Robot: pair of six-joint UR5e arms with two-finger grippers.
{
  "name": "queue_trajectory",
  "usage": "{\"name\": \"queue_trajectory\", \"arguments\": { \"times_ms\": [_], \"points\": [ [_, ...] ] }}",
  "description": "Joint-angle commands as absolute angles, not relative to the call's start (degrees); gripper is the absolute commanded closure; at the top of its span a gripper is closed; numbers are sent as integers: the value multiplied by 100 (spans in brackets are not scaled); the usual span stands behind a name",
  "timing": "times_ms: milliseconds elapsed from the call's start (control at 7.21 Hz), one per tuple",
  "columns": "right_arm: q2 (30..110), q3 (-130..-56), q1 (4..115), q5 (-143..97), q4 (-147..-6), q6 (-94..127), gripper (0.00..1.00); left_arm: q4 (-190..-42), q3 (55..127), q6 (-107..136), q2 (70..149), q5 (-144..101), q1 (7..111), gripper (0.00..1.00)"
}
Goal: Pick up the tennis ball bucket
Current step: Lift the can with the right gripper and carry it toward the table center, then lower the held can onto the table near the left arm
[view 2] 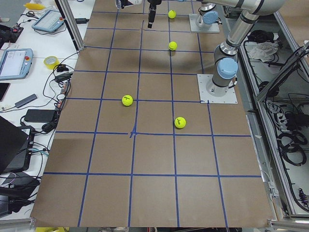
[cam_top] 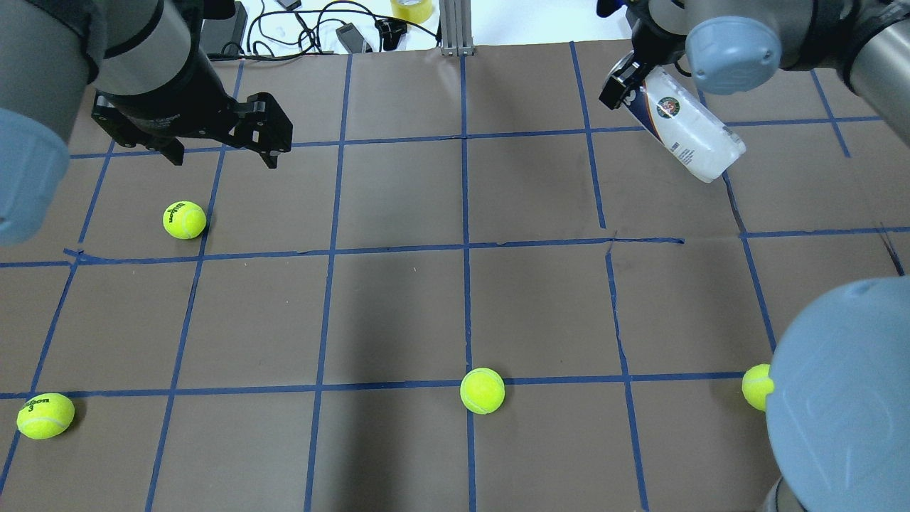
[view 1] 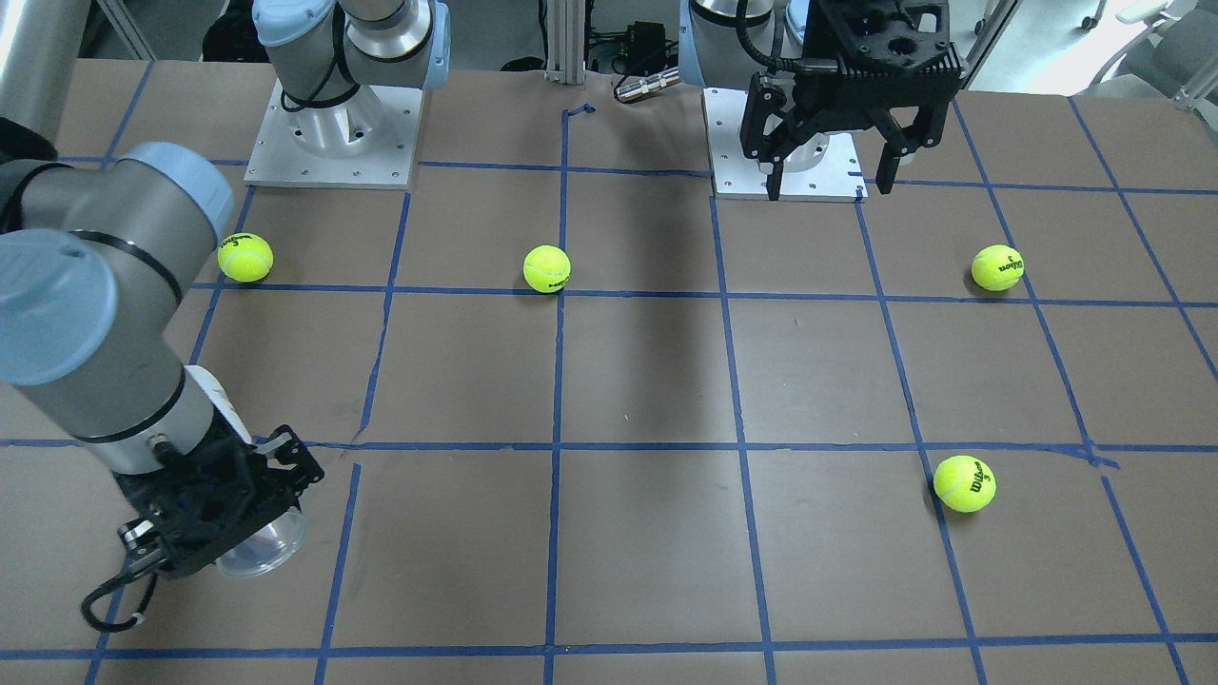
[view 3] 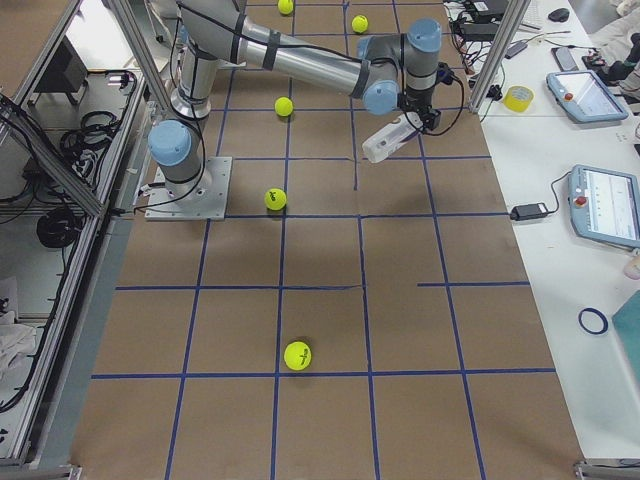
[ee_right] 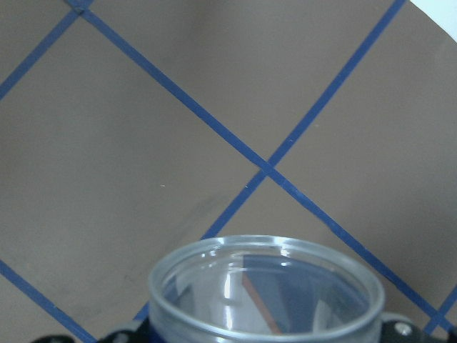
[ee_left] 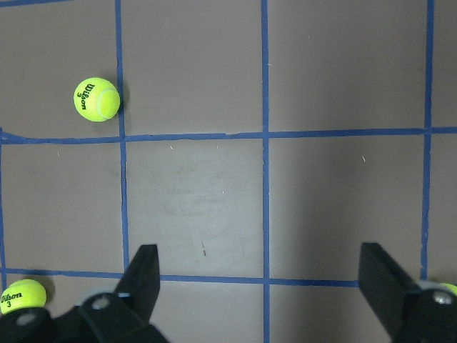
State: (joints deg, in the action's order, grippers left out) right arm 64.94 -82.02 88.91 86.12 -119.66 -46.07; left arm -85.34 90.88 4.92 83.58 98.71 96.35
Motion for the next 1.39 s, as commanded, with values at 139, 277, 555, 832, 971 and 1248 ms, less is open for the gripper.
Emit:
{"name": "queue_trajectory", "arguments": {
  "times_ms": [139,277,555,832,971,1248],
  "points": [
    [6565,-8428,9919,8771,-12349,-5247,62,-8525,9079,492,8358,9870,9633,0],
    [6505,-8577,10332,9154,-12392,-5291,61,-8525,9088,492,8358,9870,9633,0],
    [6329,-8639,10564,9106,-12647,-6016,61,-8534,9088,483,8358,9879,9633,0],
    [6250,-8762,11124,8991,-12831,-6038,61,-8534,9088,475,8358,9879,9633,0],
    [6084,-8832,11214,8974,-12963,-6047,61,-8534,9088,475,8358,9879,9633,0],
    [5785,-8868,11565,8965,-13595,-5933,59,-8543,9088,475,8350,9879,9633,0]
  ]
}}
